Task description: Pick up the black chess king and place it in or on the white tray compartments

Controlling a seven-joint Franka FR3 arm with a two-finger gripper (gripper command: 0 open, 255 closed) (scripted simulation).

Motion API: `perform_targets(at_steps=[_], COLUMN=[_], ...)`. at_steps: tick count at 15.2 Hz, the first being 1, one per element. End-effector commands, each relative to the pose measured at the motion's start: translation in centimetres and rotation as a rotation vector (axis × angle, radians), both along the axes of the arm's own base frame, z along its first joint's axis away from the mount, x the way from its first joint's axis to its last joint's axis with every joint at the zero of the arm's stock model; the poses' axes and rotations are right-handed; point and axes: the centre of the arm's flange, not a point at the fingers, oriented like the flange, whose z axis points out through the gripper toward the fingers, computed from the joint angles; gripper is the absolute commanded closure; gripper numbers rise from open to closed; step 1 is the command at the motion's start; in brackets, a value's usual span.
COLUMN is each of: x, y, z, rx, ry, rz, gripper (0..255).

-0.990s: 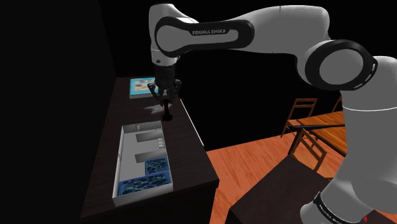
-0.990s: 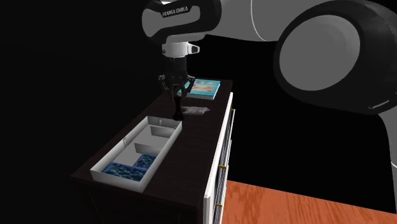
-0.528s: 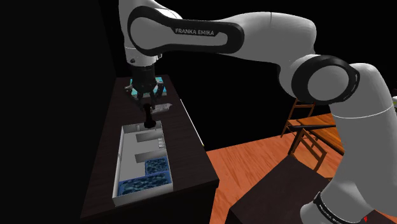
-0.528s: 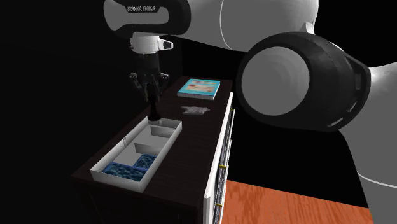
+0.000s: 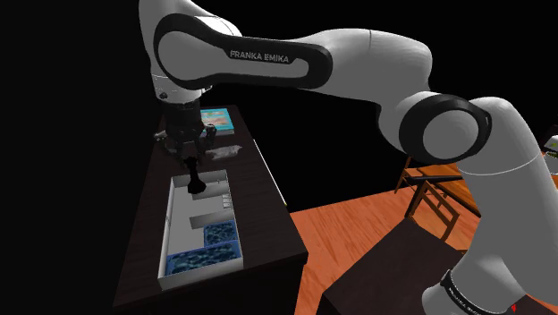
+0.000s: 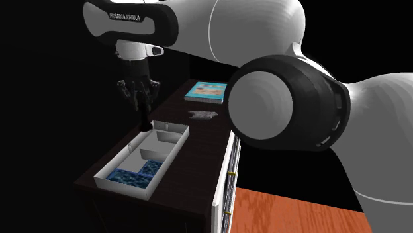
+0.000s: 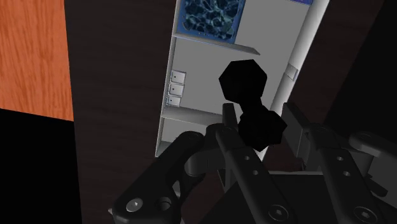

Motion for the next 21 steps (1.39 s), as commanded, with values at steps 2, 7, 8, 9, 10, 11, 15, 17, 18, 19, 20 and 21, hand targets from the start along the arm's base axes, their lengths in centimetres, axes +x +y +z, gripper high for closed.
perform_targets(at_steps=[2,7,8,9,10,11,15,17,18,19,20,21], x=[0.0,0.0,0.0,0.0,0.0,0.0,0.0,0.0,0.0,0.0,0.0,0.0], y=[0.1,0.1,0.1,0.1,0.1,0.1,0.1,0.1,0.1,0.1,0.1,0.1], z=[-1.4,-4.1,-4.6,-5.1,-5.6,-6.2,-8.3,-8.9,-8.9,-8.9,-8.9,-8.9], rx=[0.000,0.000,0.000,0.000,0.000,0.000,0.000,0.000,0.000,0.000,0.000,0.000], ry=[-0.001,-0.001,-0.001,-0.001,-0.001,-0.001,-0.001,-0.001,-0.001,-0.001,-0.001,-0.001], rz=[0.000,0.000,0.000,0.000,0.000,0.000,0.000,0.000,0.000,0.000,0.000,0.000], gripper=[255,255,255,255,255,255,255,255,255,255,255,255])
